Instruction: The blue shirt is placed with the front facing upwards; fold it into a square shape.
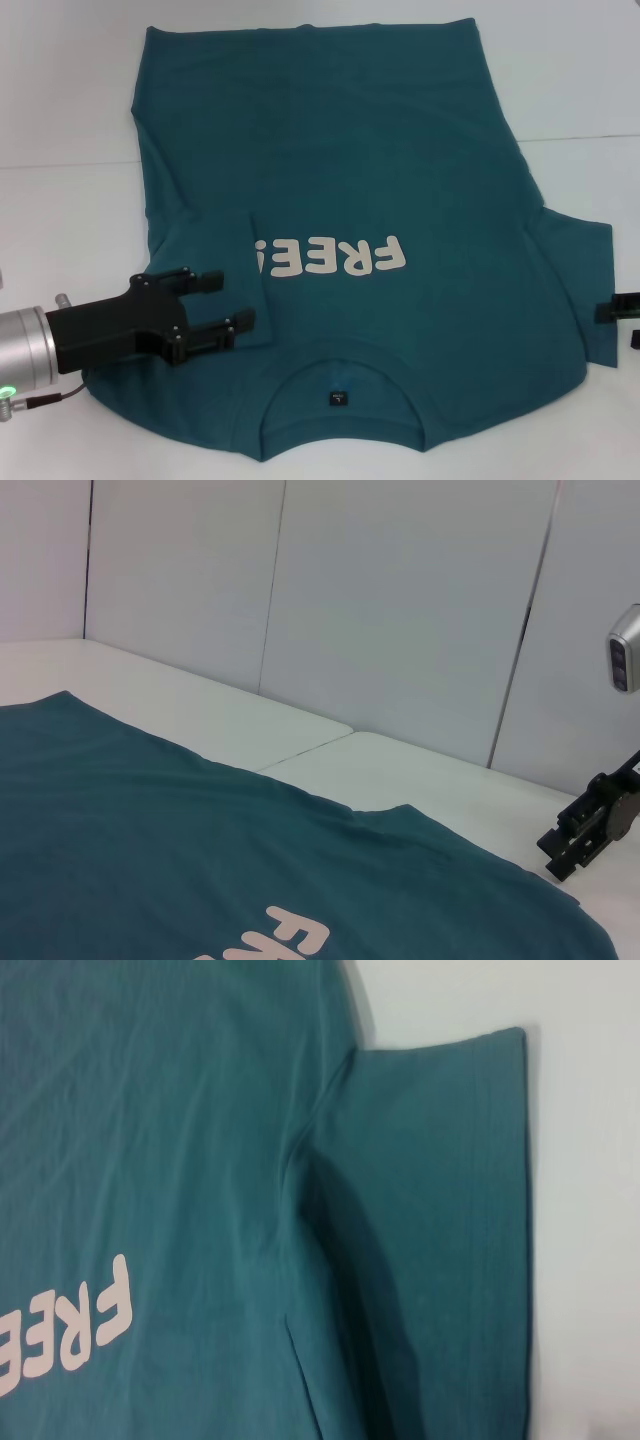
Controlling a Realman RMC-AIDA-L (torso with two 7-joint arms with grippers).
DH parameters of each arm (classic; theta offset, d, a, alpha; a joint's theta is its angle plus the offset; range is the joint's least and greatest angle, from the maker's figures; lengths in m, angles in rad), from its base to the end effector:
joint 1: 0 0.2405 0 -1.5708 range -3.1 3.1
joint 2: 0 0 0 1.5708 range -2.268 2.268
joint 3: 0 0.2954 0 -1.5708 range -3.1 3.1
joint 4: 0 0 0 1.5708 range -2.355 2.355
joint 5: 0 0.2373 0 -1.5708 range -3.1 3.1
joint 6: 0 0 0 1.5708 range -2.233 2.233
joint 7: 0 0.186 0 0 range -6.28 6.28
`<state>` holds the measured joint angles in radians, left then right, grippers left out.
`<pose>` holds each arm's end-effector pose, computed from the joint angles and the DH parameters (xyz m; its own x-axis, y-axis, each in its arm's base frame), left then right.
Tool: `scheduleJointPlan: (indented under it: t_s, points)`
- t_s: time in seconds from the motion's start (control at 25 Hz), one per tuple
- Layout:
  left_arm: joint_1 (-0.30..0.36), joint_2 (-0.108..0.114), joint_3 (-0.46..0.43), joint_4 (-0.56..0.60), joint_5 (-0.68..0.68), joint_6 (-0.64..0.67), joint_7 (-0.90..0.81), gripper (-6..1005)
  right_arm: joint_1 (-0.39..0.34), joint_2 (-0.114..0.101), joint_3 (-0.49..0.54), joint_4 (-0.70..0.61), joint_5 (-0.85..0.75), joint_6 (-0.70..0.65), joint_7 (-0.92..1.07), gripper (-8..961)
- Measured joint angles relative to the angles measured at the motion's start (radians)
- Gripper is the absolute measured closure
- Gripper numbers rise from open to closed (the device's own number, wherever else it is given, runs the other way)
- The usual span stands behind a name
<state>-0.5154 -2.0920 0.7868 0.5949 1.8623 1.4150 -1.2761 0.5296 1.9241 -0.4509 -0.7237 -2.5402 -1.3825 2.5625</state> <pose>-0.2918 0.3939 -0.0746 0.7951 0.2860 0.5349 0.4593 -0.8599 -0.2229 0.4279 0.3923 0.0478 -0.0940 -0.8741 -0.4765 -0.9754 0.1767 -0.1317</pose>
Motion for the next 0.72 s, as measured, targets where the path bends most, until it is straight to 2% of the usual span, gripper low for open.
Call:
scheduleJointPlan:
  t_s: [0.72]
  points:
    - [-0.003, -0.001, 0.0, -0.003, 0.0, -0.008, 0.0, 280, 0.012, 0.003, 0.001, 0.05, 0.003, 0.047, -0.014, 175]
